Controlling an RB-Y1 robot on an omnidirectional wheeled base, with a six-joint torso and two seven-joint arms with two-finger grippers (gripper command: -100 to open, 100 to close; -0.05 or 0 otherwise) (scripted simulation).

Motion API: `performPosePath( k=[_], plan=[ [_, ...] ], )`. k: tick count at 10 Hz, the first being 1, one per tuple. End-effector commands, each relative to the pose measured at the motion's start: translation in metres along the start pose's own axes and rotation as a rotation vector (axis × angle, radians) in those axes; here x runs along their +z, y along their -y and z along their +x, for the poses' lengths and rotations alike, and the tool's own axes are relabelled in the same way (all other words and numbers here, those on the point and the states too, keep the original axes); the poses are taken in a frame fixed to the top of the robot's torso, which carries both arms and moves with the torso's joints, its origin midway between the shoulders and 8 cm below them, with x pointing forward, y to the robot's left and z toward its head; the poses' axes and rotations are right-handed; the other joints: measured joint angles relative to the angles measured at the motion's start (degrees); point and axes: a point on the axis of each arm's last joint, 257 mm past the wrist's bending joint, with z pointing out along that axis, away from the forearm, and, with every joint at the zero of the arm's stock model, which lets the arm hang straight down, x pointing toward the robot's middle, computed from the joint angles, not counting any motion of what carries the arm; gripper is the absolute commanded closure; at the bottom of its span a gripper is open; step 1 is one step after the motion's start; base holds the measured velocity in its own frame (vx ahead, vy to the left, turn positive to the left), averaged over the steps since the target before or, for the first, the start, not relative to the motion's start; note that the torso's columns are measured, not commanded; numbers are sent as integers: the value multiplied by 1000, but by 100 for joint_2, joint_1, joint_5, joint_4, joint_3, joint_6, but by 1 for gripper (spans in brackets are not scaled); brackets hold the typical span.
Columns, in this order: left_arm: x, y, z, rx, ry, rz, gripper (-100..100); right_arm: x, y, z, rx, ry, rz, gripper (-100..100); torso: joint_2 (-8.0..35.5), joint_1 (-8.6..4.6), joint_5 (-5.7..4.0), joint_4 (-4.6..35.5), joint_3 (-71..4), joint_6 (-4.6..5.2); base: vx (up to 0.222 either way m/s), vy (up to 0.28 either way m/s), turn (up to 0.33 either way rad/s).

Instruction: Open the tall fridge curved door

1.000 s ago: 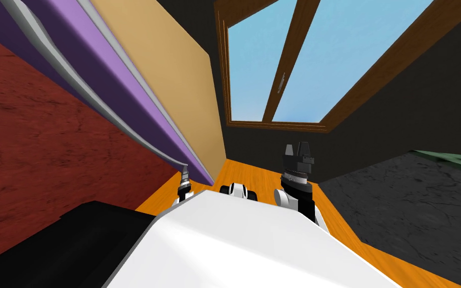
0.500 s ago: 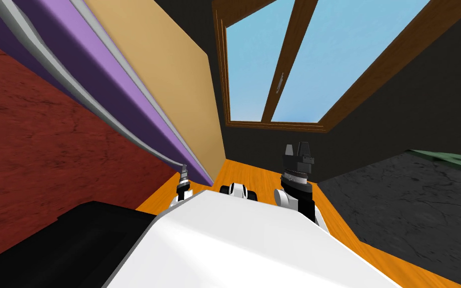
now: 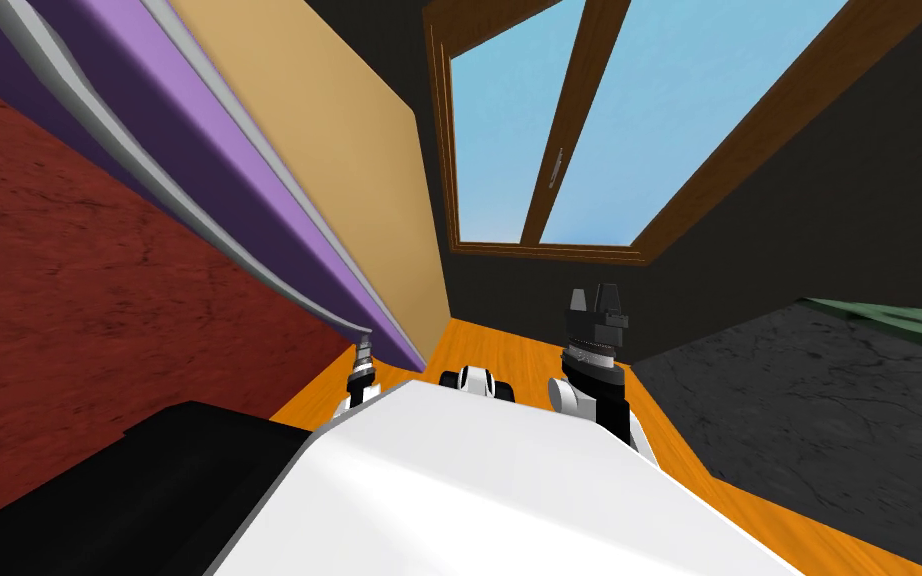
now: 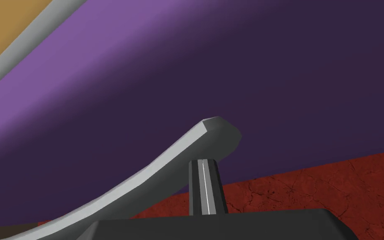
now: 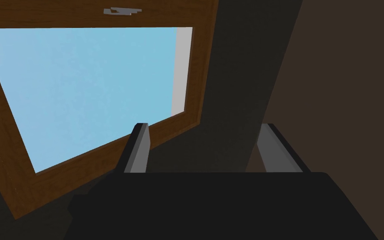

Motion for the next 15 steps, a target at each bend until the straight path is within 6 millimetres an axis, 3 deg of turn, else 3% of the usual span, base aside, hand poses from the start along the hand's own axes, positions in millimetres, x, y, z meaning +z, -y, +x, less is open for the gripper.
performPosePath(
  k=[1, 8, 15],
  plan=[
    [9, -8, -28, 51, -9, -21, -100, 0, 0, 0, 0, 0, 0, 0, 1, -4, -1, 1, 1, 1, 22, -91, -21],
    [32, -21, -101, 186, -33, -81, -100, 0, 0, 0, 0, 0, 0, 0, 8, 9, 3, 3, 6, 1, 9, -72, -21],
    [50, -20, -155, 287, -46, -123, -100, 0, 0, 0, 0, 0, 0, 0, 7, 17, 5, 2, 5, 1, 9, -56, -17]
  ],
)
